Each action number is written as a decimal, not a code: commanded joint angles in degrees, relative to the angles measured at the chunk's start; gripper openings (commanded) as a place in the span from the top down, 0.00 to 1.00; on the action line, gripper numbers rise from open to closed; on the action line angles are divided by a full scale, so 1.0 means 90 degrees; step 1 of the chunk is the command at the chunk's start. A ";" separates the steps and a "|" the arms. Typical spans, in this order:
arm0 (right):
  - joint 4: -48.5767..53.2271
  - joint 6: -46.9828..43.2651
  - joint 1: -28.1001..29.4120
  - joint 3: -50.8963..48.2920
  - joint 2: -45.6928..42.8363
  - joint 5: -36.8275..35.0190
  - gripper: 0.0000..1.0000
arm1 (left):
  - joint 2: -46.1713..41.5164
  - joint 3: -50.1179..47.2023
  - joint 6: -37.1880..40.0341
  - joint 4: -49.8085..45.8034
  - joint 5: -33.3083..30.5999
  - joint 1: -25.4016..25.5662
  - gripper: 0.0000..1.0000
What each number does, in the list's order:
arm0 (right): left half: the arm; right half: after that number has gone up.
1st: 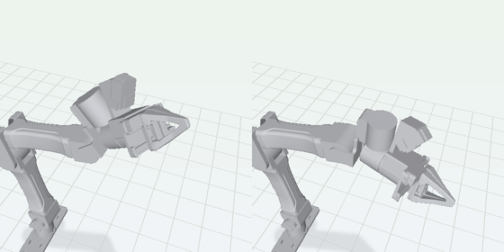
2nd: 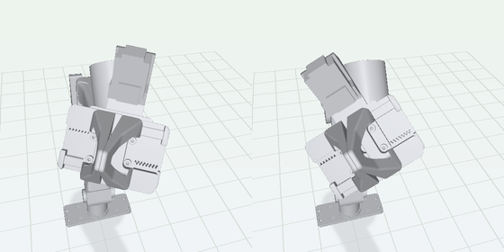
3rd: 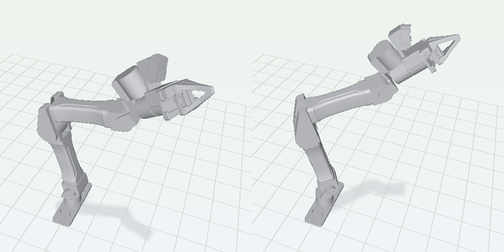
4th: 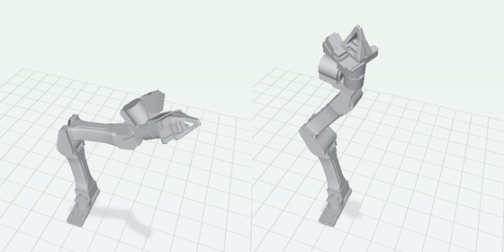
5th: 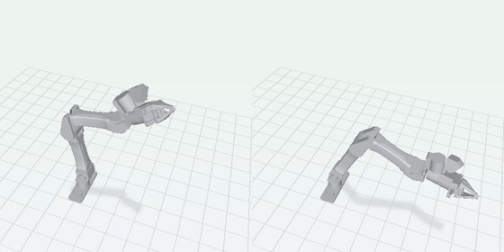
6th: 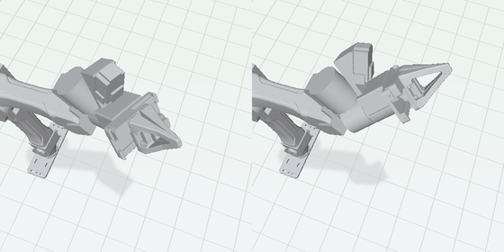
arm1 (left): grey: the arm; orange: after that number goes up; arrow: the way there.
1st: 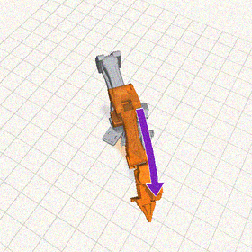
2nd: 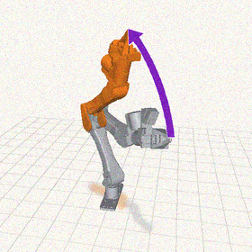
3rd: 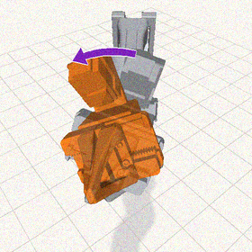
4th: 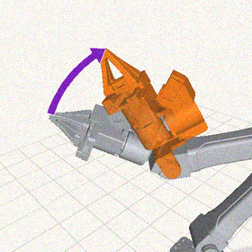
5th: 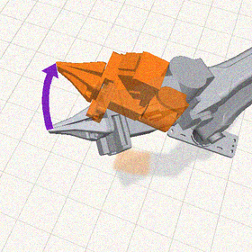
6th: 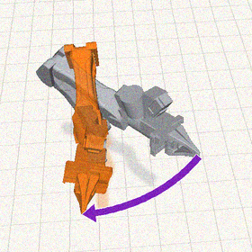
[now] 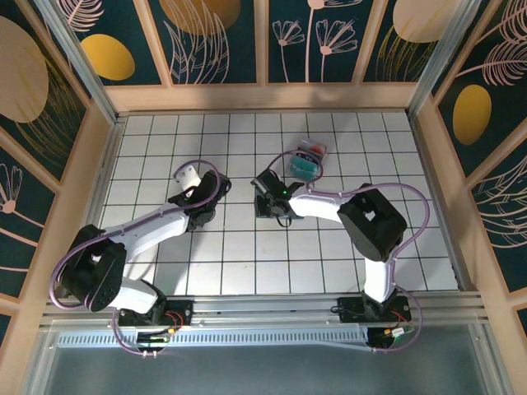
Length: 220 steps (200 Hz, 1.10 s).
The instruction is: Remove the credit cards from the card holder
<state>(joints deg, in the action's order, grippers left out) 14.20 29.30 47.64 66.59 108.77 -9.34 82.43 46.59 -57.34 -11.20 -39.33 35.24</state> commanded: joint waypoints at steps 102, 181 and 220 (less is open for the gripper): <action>0.0538 -0.0088 0.0034 -0.0085 0.0336 0.0184 0.53 | 0.0177 0.0106 0.0023 -0.0159 0.0024 -0.0017 0.01; 0.0609 -0.0325 0.0036 0.0029 0.0105 -0.0114 0.83 | 0.0073 0.0152 0.0685 0.0047 0.0258 -0.0010 0.01; 0.0065 -0.0261 0.0035 -0.0347 -0.0395 0.0444 0.84 | -0.0107 -0.0074 0.1084 0.0854 0.0947 0.0070 0.01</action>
<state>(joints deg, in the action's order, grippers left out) 15.49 26.92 47.64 65.69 108.18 -9.30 83.07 46.54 -51.00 -8.86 -34.87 35.24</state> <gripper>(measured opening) 0.164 0.989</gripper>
